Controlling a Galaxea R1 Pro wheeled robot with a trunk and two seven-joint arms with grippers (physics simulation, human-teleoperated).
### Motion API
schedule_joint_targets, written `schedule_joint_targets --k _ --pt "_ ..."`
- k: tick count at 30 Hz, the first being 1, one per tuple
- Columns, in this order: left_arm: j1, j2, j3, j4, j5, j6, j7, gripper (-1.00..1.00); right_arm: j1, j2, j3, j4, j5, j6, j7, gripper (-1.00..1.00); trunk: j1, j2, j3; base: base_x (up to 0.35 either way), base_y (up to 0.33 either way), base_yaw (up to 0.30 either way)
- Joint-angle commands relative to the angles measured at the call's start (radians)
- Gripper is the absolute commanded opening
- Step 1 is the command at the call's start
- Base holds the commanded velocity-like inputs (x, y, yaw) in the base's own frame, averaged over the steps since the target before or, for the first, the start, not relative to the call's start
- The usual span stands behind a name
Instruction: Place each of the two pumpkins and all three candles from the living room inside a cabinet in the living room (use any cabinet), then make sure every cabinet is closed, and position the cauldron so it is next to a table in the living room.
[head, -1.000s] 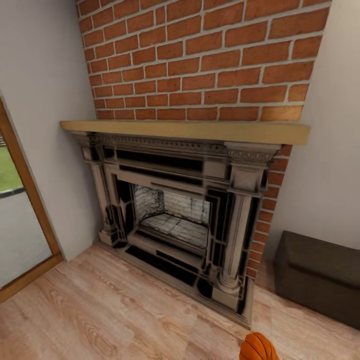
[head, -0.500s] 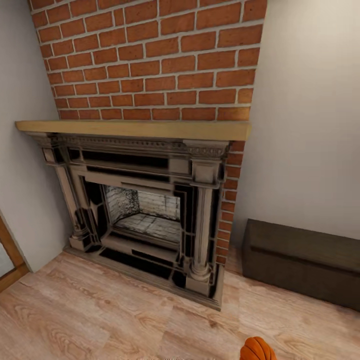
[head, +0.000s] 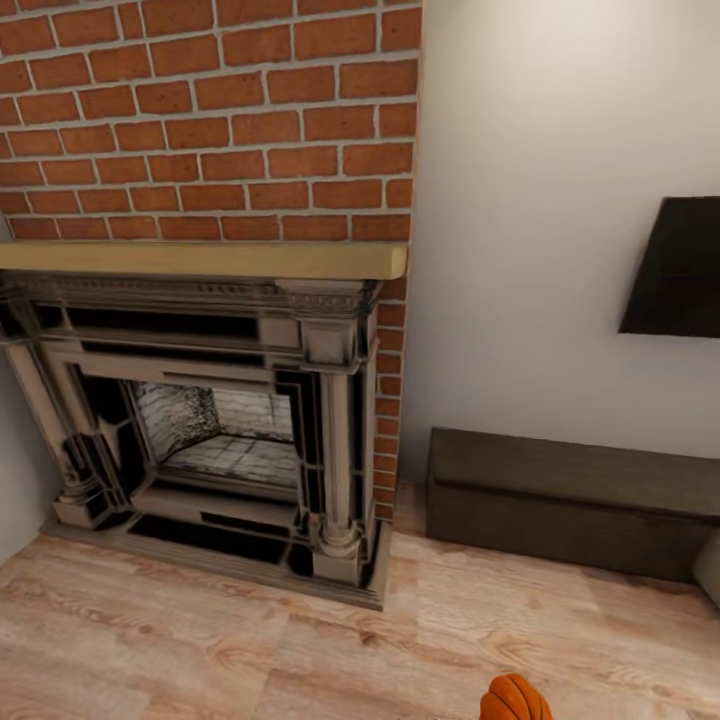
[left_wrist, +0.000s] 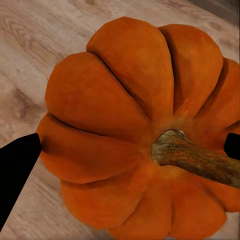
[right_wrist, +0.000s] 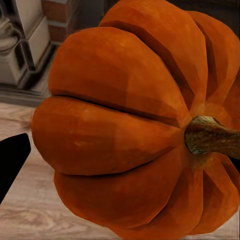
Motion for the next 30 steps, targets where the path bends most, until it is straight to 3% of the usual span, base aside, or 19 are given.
schedule_joint_targets --k 1,5,16,21,30 --pt "0.0 0.001 -0.009 -0.002 -0.001 -0.001 0.009 -1.0 -0.001 0.001 0.01 0.0 -0.005 0.0 -0.004 -1.0 0.0 -0.001 -0.001 0.0 -0.021 -0.297" --pt "0.0 -0.004 -0.009 -0.003 -0.001 -0.001 0.009 -1.0 -0.001 0.001 0.005 -0.003 -0.005 0.038 -0.003 -1.0 0.0 -0.001 -0.001 0.0 -0.004 -0.297" --pt "0.0 -0.004 -0.008 -0.002 0.0 -0.001 0.009 -1.0 -0.001 0.001 -0.016 -0.004 -0.005 0.042 -0.004 -1.0 0.0 -0.001 -0.001 0.0 0.0 -0.297" --pt "0.0 -0.004 -0.008 -0.002 0.0 -0.001 0.009 -1.0 -0.001 0.001 -0.061 -0.004 -0.004 0.047 -0.003 -1.0 0.0 -0.001 -0.001 0.0 0.0 -0.297" --pt "0.0 -0.003 -0.008 -0.002 0.001 -0.002 0.009 -1.0 -0.001 0.001 -0.069 -0.005 -0.004 0.05 -0.004 -1.0 0.0 -0.001 -0.001 0.0 0.0 -0.297"
